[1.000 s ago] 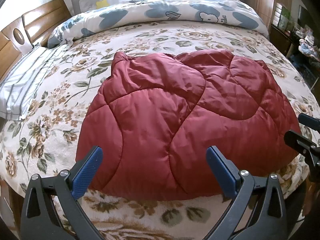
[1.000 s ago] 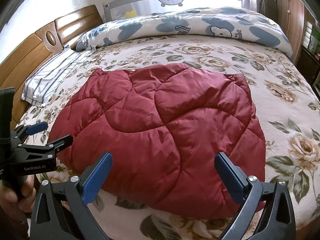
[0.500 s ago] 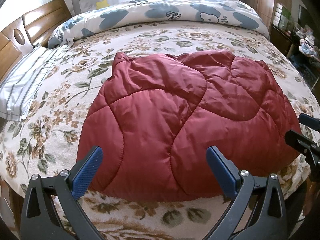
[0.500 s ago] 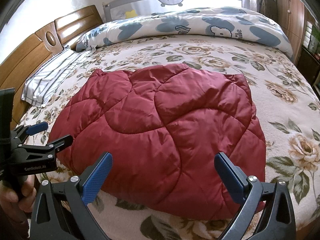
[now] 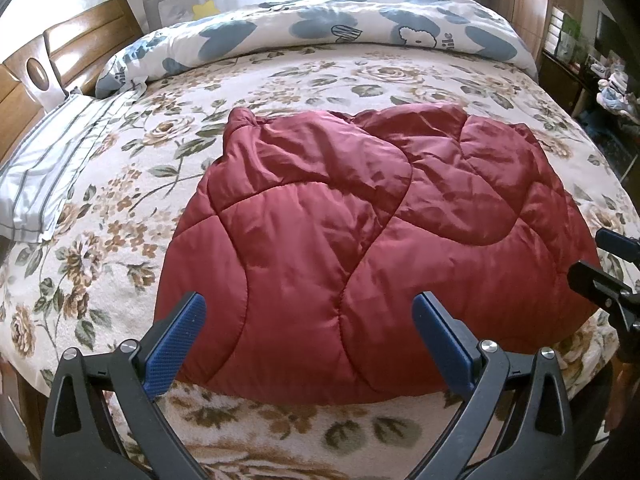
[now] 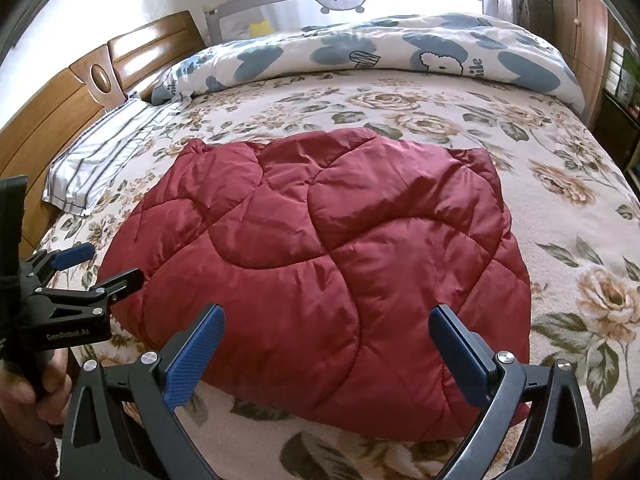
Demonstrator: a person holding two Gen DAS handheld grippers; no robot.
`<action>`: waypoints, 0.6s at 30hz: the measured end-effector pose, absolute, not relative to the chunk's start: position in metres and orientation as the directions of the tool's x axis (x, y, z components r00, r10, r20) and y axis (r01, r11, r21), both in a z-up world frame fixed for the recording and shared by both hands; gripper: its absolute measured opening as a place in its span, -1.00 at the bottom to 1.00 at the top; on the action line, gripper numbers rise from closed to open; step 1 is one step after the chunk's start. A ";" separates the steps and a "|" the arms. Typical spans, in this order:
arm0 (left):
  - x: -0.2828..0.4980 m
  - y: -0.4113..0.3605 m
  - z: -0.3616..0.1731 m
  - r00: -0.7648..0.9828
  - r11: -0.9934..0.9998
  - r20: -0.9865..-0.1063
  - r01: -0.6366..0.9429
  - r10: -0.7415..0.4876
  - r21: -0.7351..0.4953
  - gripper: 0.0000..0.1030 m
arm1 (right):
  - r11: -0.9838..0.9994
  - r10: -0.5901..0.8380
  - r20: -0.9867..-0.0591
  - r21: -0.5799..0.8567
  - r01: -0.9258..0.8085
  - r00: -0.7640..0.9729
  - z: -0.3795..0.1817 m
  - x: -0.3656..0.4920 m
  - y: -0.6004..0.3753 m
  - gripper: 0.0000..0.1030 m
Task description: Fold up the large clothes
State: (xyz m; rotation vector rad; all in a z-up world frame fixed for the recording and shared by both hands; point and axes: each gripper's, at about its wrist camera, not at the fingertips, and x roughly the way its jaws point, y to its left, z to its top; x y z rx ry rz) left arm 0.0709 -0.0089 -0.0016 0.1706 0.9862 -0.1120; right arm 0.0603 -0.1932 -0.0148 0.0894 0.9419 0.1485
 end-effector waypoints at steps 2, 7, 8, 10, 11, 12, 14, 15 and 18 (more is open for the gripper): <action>0.071 -0.009 -0.001 0.548 0.981 -0.836 0.171 -0.016 0.094 1.00 | 0.986 0.164 -0.797 0.140 -0.087 0.581 -0.015 0.063 -0.193 0.98; 0.071 -0.009 -0.001 0.549 0.981 -0.836 0.171 -0.017 0.093 1.00 | 0.987 0.162 -0.797 0.139 -0.084 0.582 -0.016 0.066 -0.195 0.98; 0.071 -0.008 -0.002 0.548 0.981 -0.836 0.171 -0.017 0.093 1.00 | 0.987 0.163 -0.797 0.140 -0.084 0.582 -0.016 0.067 -0.195 0.98; 0.071 -0.008 -0.002 0.547 0.981 -0.837 0.172 -0.018 0.091 1.00 | 0.986 0.164 -0.797 0.142 -0.085 0.582 -0.015 0.066 -0.195 0.98; 0.071 -0.008 -0.002 0.548 0.981 -0.836 0.171 -0.017 0.092 1.00 | 0.986 0.164 -0.796 0.141 -0.085 0.582 -0.015 0.067 -0.195 0.98; 0.069 -0.008 -0.002 0.549 0.981 -0.836 0.171 -0.017 0.093 1.00 | 0.986 0.164 -0.797 0.141 -0.085 0.582 -0.015 0.065 -0.195 0.98; 0.070 -0.008 -0.002 0.549 0.981 -0.836 0.170 -0.017 0.092 1.00 | 0.986 0.163 -0.796 0.141 -0.084 0.583 -0.015 0.066 -0.195 0.98; 0.071 -0.008 -0.001 0.548 0.981 -0.836 0.171 -0.018 0.090 1.00 | 0.987 0.162 -0.795 0.141 -0.082 0.585 -0.015 0.067 -0.196 0.98; 0.072 -0.008 0.000 0.547 0.981 -0.837 0.170 -0.019 0.089 1.00 | 0.987 0.159 -0.794 0.142 -0.076 0.586 -0.015 0.067 -0.197 0.98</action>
